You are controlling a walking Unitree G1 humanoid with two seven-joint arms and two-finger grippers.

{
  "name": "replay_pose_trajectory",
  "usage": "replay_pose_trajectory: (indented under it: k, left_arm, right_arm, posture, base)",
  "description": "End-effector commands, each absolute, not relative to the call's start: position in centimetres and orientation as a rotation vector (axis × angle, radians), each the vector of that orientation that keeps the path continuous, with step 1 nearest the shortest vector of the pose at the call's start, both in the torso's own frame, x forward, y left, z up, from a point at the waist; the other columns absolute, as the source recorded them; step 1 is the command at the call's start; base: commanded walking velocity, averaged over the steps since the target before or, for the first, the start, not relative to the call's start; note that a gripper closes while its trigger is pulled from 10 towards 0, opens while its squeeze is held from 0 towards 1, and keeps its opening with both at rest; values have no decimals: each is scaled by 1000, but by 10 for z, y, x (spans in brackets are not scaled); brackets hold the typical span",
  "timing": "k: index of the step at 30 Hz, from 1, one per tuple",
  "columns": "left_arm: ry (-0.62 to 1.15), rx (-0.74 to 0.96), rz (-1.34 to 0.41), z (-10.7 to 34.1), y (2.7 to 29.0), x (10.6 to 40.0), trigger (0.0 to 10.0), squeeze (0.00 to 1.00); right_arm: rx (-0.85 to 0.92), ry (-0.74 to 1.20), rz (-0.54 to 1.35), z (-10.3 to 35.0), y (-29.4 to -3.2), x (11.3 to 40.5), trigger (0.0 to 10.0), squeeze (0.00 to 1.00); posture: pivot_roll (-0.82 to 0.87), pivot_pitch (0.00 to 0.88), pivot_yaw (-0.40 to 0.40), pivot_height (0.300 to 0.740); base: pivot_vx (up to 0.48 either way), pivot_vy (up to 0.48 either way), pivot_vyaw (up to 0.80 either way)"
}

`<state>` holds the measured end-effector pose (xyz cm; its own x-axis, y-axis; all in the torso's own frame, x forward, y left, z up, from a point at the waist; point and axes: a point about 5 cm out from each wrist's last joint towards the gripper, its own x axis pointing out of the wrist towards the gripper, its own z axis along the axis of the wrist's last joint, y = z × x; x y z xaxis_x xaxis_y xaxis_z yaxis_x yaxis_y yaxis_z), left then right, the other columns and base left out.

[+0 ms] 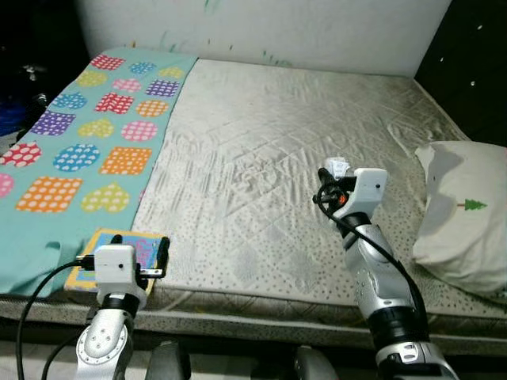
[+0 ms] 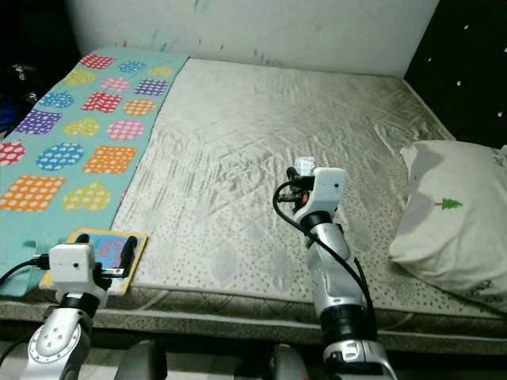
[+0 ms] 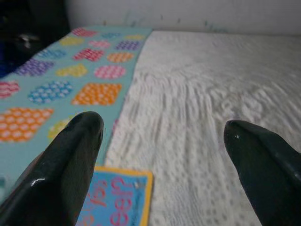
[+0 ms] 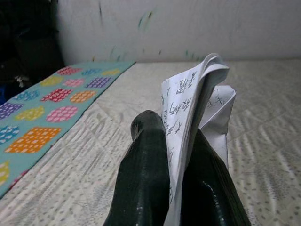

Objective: Clean up the room

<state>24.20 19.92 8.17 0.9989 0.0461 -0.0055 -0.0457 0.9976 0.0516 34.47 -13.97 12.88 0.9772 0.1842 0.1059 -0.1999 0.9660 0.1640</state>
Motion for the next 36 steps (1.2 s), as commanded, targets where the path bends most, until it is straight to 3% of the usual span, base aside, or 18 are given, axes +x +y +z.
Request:
replay_pose_trajectory:
  k: [1, 6, 23, 36]
  left_arm:
    - [2, 25, 35, 85, 193, 243, 10000, 0]
    - [20, 30, -45, 80, 170, 230, 10000, 0]
    - [66, -15, -67, 76, 167, 230, 10000, 0]
    - [89, -47, -69, 74, 164, 230, 10000, 0]
  right_arm:
    - [165, -98, 203, 132, -137, 343, 10000, 0]
    - [161, -77, 211, 125, -132, 336, 10000, 0]
    - [148, -30, 202, 115, -133, 322, 10000, 0]
    - [128, 10, 182, 107, -138, 313, 10000, 0]
  posture:
    - [-15, 39, -60, 729]
    - [-16, 54, -58, 740]
    - [-43, 75, -60, 740]
    - [-52, 77, -61, 740]
  base:
    - [0, 0, 0]
    - [0, 0, 0]
    - [0, 0, 0]
    - [0, 0, -753]
